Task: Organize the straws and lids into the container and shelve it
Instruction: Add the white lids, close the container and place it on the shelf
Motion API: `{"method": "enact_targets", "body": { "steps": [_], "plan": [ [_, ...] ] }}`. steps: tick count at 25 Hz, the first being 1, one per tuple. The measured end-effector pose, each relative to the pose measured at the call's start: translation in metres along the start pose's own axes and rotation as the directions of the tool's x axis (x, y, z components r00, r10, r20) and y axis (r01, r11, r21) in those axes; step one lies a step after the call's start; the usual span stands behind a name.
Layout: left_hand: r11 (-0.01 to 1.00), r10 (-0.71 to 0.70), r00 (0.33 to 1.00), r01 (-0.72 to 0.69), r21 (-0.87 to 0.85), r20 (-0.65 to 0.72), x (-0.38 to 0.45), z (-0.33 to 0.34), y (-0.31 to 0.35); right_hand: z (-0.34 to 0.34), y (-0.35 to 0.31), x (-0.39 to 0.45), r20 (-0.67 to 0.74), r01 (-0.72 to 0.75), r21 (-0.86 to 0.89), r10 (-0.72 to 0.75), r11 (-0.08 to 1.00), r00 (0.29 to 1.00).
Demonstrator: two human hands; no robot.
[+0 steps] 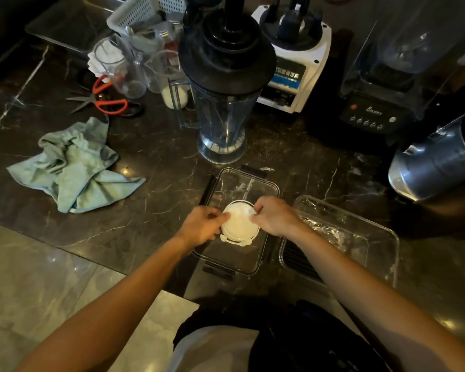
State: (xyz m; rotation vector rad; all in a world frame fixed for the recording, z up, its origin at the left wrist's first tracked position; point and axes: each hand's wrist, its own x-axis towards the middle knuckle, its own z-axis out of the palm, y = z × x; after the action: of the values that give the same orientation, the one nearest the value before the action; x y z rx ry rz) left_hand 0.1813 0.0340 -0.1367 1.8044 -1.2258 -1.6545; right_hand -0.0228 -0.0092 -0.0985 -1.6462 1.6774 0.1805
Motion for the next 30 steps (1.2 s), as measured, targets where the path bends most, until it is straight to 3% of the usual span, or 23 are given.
{"method": "enact_targets", "body": {
  "steps": [5, 8, 10, 15, 22, 26, 28, 30],
  "plan": [
    [0.999, 0.007, 1.000, -0.007, 0.038, -0.001, -0.004, 0.007, -0.003, 0.006, -0.003, -0.002, 0.036, -0.001, -0.008, 0.001, 1.000, 0.999],
    [0.998, -0.061, 0.998, 0.061, -0.014, -0.005, -0.003, 0.010, -0.001, 0.007, -0.007, -0.005, 0.187, -0.098, 0.148, 0.069, 0.984, 0.980],
    [0.995, -0.092, 0.996, 0.092, -0.038, 0.014, -0.003, 0.010, 0.000, 0.010, -0.009, -0.004, 0.236, -0.115, 0.161, 0.075, 0.980, 0.969],
    [0.987, -0.086, 0.993, 0.096, -0.131, 0.080, -0.005, -0.003, 0.002, 0.008, -0.005, -0.002, 0.137, -0.066, 0.286, 0.028, 0.956, 0.990],
    [0.974, 0.108, 0.994, -0.112, -0.196, -0.031, -0.002, -0.003, 0.011, 0.006, 0.000, 0.000, -0.002, 0.046, 0.460, -0.050, 0.887, 0.999],
    [0.952, 0.122, 0.992, -0.119, -0.281, -0.004, -0.007, -0.007, 0.018, 0.008, 0.005, -0.009, -0.025, 0.187, 0.419, -0.195, 0.888, 0.981],
    [0.939, 0.137, 0.989, -0.112, -0.326, 0.056, -0.011, -0.006, 0.023, 0.010, 0.006, -0.017, 0.047, 0.236, 0.361, -0.270, 0.902, 0.962],
    [0.928, 0.177, 0.974, -0.118, -0.354, 0.140, -0.015, -0.002, 0.029, 0.010, 0.003, -0.022, 0.020, 0.244, 0.363, -0.270, 0.899, 0.963]
  ]
}}
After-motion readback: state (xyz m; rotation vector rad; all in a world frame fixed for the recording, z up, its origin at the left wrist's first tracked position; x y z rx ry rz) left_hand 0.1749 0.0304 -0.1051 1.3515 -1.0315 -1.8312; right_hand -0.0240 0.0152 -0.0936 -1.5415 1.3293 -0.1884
